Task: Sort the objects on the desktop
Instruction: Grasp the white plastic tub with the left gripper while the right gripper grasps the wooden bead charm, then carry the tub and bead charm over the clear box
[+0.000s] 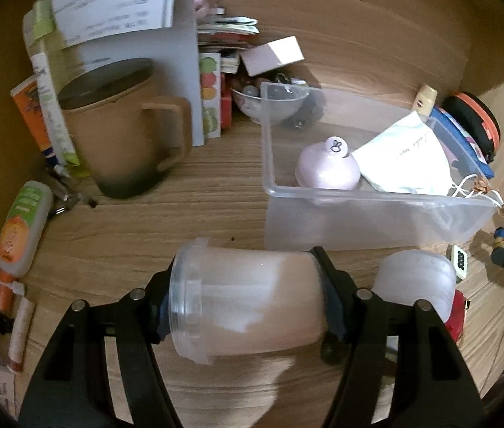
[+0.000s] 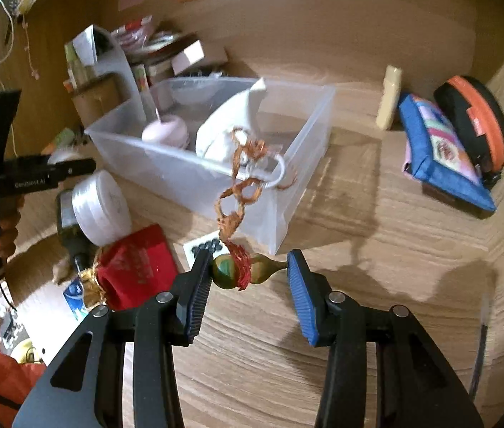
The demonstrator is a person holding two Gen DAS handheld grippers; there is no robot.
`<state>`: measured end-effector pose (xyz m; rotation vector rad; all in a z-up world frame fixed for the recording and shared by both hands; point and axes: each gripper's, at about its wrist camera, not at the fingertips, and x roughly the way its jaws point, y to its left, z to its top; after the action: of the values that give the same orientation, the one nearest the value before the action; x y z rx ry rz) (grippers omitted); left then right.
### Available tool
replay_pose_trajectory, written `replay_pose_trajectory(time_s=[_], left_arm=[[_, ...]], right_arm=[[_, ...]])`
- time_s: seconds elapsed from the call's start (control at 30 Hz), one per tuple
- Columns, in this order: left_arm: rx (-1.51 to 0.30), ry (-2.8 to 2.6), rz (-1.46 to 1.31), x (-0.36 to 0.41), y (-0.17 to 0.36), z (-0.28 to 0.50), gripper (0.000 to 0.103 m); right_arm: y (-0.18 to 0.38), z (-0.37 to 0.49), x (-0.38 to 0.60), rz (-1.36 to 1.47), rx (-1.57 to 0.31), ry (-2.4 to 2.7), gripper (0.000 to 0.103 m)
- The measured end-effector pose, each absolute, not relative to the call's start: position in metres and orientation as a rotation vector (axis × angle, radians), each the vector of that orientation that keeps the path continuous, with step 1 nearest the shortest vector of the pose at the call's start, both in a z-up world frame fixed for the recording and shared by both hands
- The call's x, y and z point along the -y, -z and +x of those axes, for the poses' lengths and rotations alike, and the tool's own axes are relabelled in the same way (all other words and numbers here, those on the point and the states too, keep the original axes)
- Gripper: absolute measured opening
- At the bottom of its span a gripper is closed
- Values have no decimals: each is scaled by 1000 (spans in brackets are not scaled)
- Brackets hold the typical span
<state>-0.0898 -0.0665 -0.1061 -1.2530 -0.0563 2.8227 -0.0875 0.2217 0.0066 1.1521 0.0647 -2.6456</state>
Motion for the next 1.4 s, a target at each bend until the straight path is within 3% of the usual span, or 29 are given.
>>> replay_pose_trajectory(time_s=[0.73, 1.4], left_arm=[[116, -2923, -1109, 92, 54, -66, 65], [80, -2874, -1011, 74, 12, -96, 65]], right_arm=[[-61, -90, -236, 950, 7, 2709, 39], [-88, -125, -222, 807, 18, 2692, 39]])
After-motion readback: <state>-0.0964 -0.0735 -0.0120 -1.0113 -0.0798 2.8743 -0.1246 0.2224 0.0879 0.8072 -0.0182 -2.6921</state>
